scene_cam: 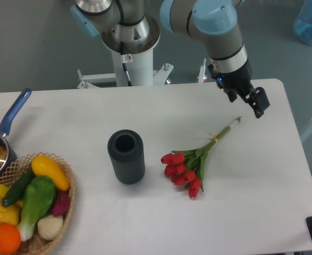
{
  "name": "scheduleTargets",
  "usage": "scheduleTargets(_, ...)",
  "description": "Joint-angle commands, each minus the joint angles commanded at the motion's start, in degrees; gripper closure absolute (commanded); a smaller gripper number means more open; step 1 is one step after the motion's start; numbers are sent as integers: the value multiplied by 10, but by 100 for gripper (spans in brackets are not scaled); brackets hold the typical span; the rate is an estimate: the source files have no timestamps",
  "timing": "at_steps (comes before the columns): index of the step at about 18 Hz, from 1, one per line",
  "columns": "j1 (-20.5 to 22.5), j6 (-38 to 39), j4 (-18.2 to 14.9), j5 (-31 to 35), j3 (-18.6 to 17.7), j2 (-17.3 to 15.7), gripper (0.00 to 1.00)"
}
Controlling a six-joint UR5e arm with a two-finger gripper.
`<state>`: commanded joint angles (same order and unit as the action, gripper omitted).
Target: Pick up the flowers from the table
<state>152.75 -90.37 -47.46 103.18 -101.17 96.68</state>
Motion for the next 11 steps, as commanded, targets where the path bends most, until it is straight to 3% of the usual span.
scheduleTargets(8,0,11,-1,-7,2,4,0)
scheduleTargets(11,-2,65,-1,-11,1,9,0)
